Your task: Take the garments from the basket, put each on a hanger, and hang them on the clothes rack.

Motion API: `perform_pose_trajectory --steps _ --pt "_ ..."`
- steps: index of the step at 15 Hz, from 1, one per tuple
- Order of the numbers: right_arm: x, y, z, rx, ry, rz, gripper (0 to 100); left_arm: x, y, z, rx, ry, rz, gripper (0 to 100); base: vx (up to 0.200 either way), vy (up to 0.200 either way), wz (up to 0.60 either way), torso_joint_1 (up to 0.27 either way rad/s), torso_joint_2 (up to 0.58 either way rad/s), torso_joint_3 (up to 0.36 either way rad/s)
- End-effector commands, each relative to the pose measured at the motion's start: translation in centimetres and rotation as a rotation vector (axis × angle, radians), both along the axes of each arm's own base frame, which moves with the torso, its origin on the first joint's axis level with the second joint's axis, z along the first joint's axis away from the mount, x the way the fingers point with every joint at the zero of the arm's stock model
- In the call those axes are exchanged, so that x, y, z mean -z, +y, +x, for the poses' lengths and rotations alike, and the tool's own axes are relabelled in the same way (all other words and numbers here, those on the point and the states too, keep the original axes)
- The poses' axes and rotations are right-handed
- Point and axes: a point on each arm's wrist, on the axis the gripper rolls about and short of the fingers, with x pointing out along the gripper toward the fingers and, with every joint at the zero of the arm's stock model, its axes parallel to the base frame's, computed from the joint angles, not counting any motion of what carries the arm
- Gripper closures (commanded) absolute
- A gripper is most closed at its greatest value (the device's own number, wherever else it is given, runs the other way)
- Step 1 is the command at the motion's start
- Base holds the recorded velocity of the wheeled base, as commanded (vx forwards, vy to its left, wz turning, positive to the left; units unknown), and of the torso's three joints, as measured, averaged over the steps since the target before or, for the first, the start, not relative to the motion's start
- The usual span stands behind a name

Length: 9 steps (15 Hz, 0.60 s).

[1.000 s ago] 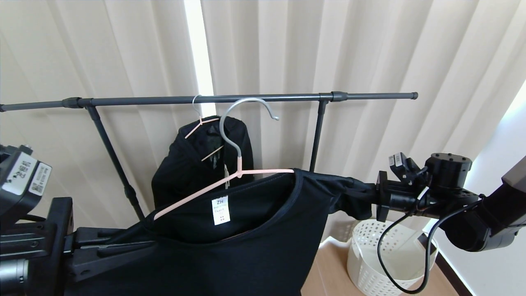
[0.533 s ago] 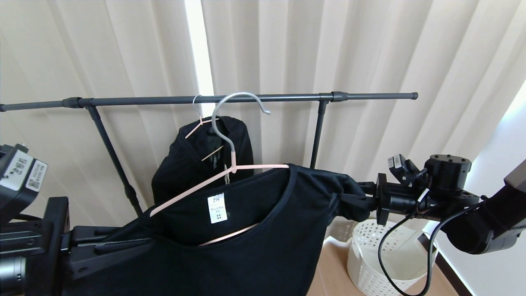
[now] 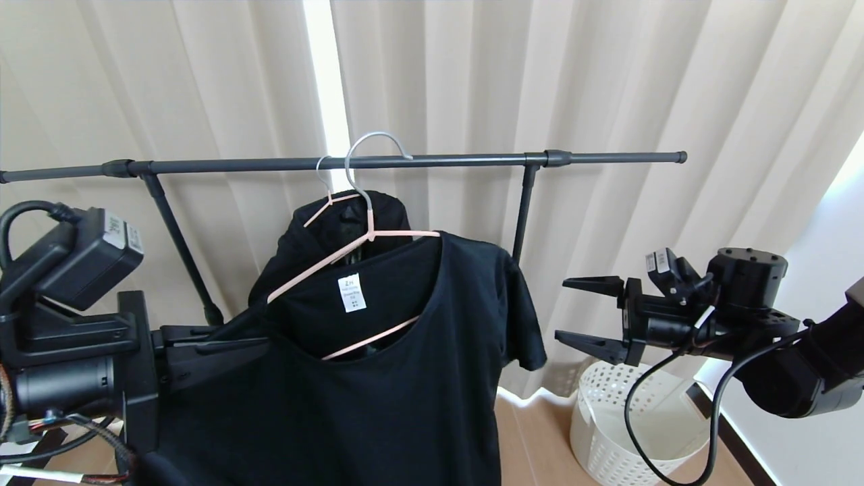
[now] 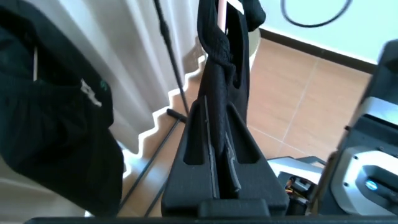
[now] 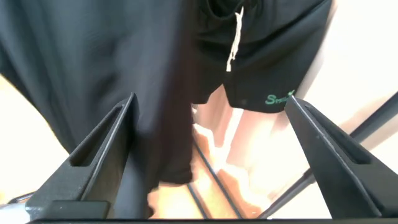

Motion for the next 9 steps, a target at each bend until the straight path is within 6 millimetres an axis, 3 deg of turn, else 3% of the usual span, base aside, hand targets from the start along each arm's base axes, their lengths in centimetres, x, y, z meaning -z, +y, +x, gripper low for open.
perform_pose_trajectory --steps 1,5,9 --pt "-1.9 -0.2 -0.7 0.003 -0.057 0.005 0 0.5 -0.5 2.0 -0.044 0.052 -0.002 100 0.0 0.0 0.0 0.0 0.0 0.0" --pt "-3.4 0.2 -2.0 0.025 -0.094 0.0 0 0.9 -2.1 4.8 -0.117 0.123 -0.043 100 0.0 0.0 0.0 0.0 0.0 0.0" --pt "-5.3 2.5 -3.5 0.097 -0.15 -0.014 0 0.5 -4.7 7.0 -0.201 0.17 -0.077 100 0.0 0.0 0.0 0.0 0.0 0.0"
